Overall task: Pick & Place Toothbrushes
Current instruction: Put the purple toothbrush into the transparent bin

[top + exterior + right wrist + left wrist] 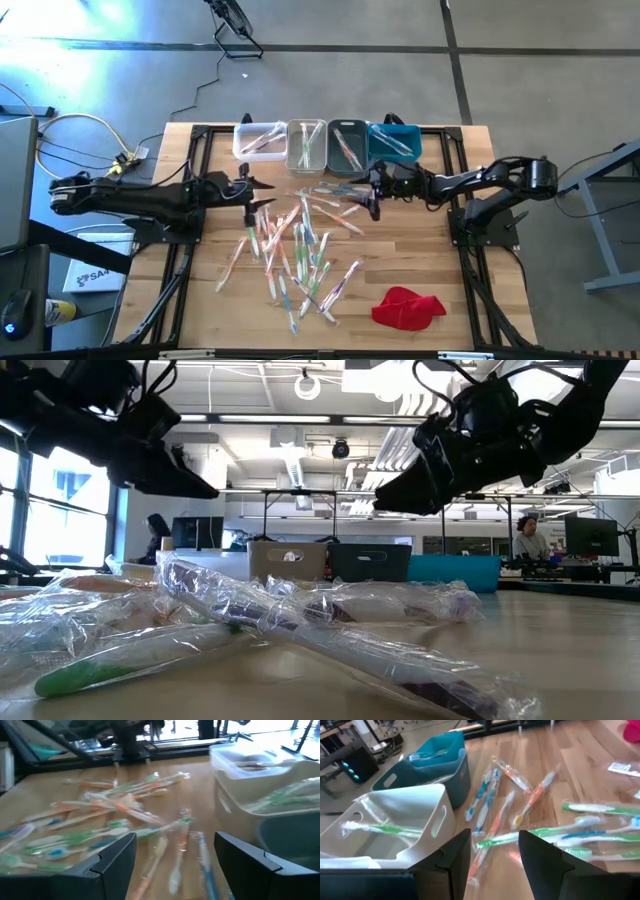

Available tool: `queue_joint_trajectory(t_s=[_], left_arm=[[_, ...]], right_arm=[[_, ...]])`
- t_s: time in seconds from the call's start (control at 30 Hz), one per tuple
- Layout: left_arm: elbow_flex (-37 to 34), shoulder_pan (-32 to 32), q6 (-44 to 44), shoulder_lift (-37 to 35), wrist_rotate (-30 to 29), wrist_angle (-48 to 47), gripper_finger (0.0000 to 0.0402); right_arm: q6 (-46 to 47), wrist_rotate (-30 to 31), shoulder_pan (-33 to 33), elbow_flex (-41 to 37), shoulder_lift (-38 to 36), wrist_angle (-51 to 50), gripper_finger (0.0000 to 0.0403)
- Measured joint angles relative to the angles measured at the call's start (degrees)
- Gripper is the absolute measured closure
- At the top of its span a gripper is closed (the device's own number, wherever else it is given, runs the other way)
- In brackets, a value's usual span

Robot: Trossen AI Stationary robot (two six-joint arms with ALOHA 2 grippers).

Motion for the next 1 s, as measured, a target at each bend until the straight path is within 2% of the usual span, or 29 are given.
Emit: queue_joint_trajectory(t_s=[0.1,0.23,0.4,0.5,0.67,0.83,1.0], left_arm=[[-1.6,0.0,0.5,-2.7,-0.1,-0.1,0.0241],[-2.0,0.0,1.2,-8.9,-0.3,-2.2,0.0241],[-2.0,0.0,1.1,-18.2,-0.3,-12.7,0.0241],[-2.0,0.0,0.4,-23.2,-0.3,-16.8,0.0241],[-2.0,0.0,-1.0,-28.7,-0.3,-17.2,0.0241],[-2.0,0.0,-2.0,-29.8,-0.3,-17.7,0.0241],[-2.0,0.0,-1.7,-29.8,-0.3,-18.6,0.0241]], right_arm=[[-1.0,3.0,2.1,0.0,0.0,0.2,0.0141],[-1.5,11.0,4.9,0.0,0.0,0.7,0.0141],[-1.3,17.7,8.2,0.0,0.0,2.4,0.0141],[-1.4,18.1,9.7,0.0,0.0,4.3,0.0141],[-1.4,19.8,11.5,0.0,0.0,7.4,0.0141],[-1.4,21.5,12.9,0.1,0.0,11.2,0.0141],[-3.4,21.4,14.3,4.3,0.0,8.7,0.0141]])
